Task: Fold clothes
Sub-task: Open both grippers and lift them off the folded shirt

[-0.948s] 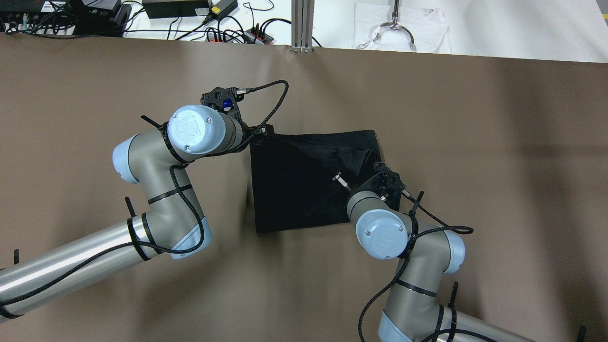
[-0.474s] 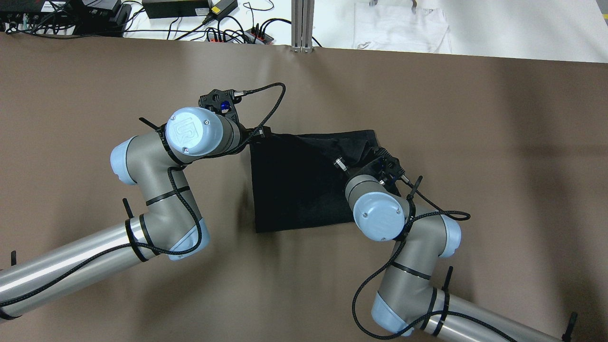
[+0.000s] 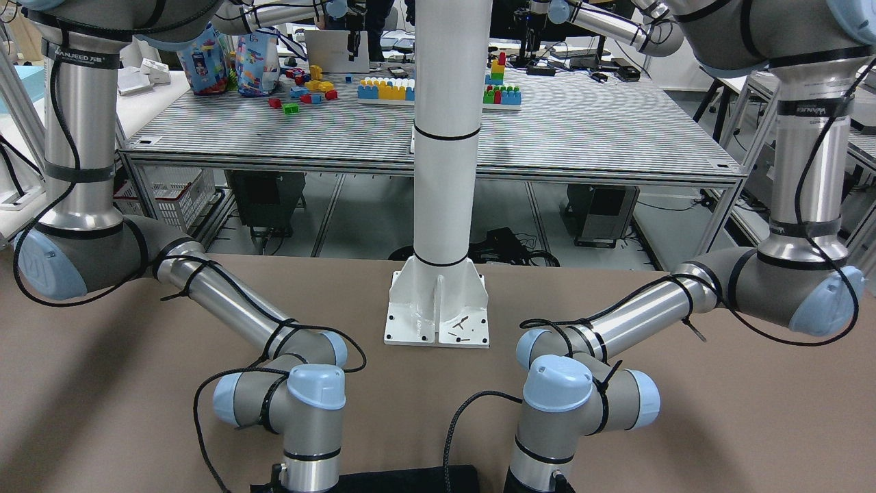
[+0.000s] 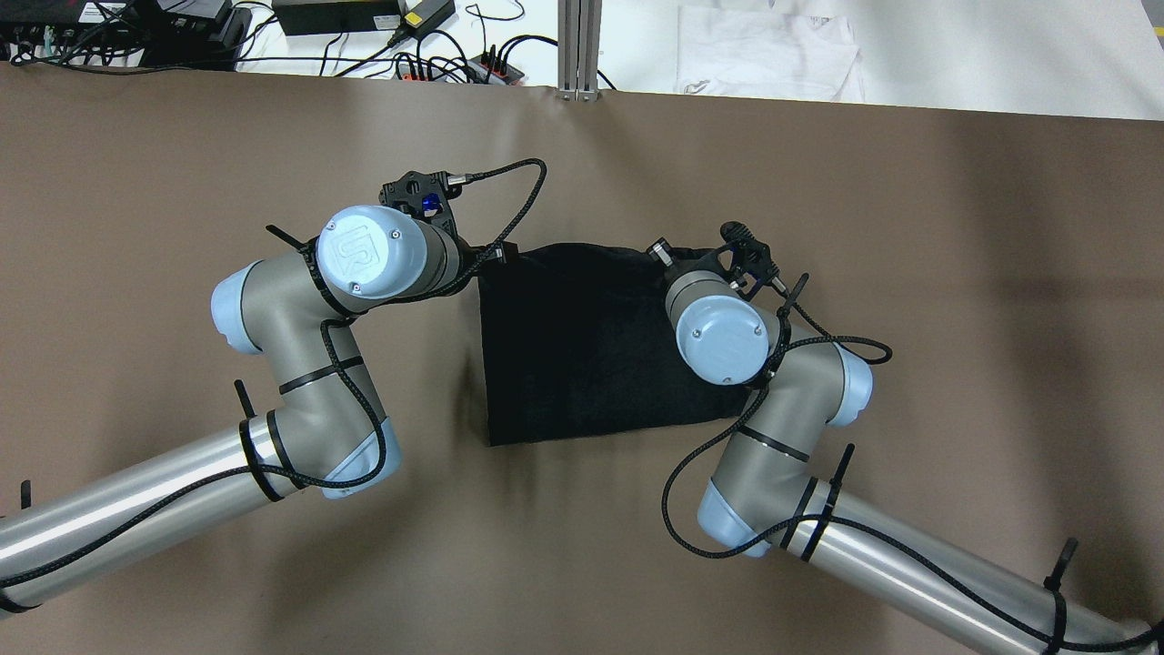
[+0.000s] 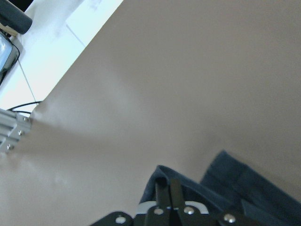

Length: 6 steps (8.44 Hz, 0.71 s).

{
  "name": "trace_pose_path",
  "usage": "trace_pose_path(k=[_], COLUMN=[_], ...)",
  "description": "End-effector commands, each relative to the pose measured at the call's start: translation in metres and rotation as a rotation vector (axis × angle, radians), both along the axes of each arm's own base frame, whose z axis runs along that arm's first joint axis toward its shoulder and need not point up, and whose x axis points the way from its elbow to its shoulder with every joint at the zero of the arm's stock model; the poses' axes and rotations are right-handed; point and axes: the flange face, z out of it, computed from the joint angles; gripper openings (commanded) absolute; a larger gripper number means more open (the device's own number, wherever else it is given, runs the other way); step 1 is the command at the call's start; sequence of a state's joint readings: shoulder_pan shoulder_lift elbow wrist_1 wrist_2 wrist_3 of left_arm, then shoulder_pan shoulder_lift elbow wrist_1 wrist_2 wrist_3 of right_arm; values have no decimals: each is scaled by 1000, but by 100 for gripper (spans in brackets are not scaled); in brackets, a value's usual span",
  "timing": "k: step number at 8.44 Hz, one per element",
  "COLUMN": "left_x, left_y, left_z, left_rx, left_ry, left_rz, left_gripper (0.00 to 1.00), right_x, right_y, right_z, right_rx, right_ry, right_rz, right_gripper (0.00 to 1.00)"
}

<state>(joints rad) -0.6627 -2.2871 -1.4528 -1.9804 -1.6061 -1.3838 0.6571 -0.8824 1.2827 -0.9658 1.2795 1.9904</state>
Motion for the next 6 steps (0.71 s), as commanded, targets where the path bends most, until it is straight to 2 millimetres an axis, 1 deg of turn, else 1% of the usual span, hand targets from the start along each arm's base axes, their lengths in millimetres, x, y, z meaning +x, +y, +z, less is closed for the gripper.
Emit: trace_pose_path(k=[1, 2, 3, 4, 5, 6], left_x=[0, 0, -4, -4, -7, -12], left_y=[0, 1, 3, 3, 3, 1], left_z=[0, 0, -5, -5, -11, -7], left_rx=[-2, -2, 4, 5, 13, 15], left_ry=[3, 5, 14, 13, 21, 15], left_rz=[-2, -3, -3, -2, -5, -4], left_gripper=[100, 100, 100, 100, 100, 100], right_x=[39, 39, 44, 51, 57, 62], right_y=[-68, -66, -62, -50, -37, -25], right_z=[11, 16, -6, -27, -14, 13], right_rx=[36, 77, 172, 236, 248, 254], right_ry=[87, 167, 246, 261, 282, 384], right_rz=[3, -55, -124, -186, -268, -396], right_gripper=[94, 95, 95, 95, 95, 95])
